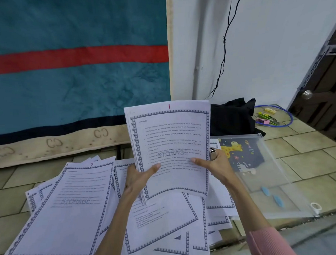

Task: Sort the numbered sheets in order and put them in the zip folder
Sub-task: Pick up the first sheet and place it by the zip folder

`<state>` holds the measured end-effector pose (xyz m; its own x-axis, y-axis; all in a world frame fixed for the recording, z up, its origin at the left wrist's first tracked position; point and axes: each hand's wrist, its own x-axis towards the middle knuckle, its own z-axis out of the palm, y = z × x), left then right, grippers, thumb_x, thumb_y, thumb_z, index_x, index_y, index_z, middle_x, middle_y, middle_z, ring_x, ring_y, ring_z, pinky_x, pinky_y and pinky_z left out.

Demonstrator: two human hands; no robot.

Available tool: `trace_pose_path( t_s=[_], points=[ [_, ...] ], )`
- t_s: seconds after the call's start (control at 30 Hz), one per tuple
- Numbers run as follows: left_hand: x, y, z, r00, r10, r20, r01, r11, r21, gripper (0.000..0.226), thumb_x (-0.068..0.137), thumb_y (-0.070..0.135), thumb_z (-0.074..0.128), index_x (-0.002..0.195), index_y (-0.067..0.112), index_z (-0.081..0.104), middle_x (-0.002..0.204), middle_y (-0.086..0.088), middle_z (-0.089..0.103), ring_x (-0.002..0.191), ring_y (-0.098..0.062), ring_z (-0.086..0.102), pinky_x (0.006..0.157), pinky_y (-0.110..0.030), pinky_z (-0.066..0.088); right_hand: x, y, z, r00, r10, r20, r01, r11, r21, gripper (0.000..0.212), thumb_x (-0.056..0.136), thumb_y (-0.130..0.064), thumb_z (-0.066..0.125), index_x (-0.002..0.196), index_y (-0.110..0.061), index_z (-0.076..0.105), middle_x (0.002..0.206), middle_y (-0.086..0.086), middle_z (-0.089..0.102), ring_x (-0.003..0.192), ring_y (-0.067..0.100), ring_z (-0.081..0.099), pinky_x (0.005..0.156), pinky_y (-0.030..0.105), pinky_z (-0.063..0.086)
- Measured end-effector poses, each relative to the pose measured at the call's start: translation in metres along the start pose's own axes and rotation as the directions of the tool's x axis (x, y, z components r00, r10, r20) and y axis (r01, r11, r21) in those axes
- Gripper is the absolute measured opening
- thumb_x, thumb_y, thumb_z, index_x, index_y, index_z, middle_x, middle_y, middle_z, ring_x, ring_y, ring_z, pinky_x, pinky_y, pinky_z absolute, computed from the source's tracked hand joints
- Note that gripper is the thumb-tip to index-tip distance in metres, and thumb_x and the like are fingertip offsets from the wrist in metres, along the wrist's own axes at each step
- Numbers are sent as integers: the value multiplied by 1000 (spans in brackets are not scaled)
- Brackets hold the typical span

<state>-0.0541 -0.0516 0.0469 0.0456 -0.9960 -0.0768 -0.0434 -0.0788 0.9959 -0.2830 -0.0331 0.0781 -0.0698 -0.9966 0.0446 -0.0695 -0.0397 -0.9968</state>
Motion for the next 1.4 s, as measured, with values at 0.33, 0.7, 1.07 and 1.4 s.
trace_pose_path(
  t_s=[0.33,0.7,1.07,1.4],
  points=[
    [-4,-3,1,1000,-14,11,15,994,-104,26,73,35,77,92,35,60,95,14,66,99,-14,61,91,-31,47,-4,7,5,996,87,-15,-87,996,6,36,64,-15,82,87,9,70,83,0,76,81,28,72,75,45,56],
    [5,36,-13,995,34,96,-18,987,-157,25,82,36,65,101,21,67,102,1,71,101,-25,66,95,-44,49,-6,-2,-9,992,103,75,-109,990,86,22,67,2,77,83,-12,71,87,7,75,79,23,73,72,37,60],
    [26,80,-8,962,105,251,21,892,-452,30,98,14,41,112,31,61,105,1,72,102,-22,65,88,-44,53,-8,1,-18,950,247,192,-241,969,-54,82,15,-52,92,84,-16,69,83,8,75,82,39,69,70,51,52],
    [14,99,-4,929,220,297,-98,921,-376,28,89,18,50,109,32,63,104,-3,72,99,-24,67,86,-41,55,1,-52,-5,995,-76,-71,82,992,91,17,79,-6,71,73,-17,60,59,-18,69,55,-1,66,54,16,55]
  ],
)
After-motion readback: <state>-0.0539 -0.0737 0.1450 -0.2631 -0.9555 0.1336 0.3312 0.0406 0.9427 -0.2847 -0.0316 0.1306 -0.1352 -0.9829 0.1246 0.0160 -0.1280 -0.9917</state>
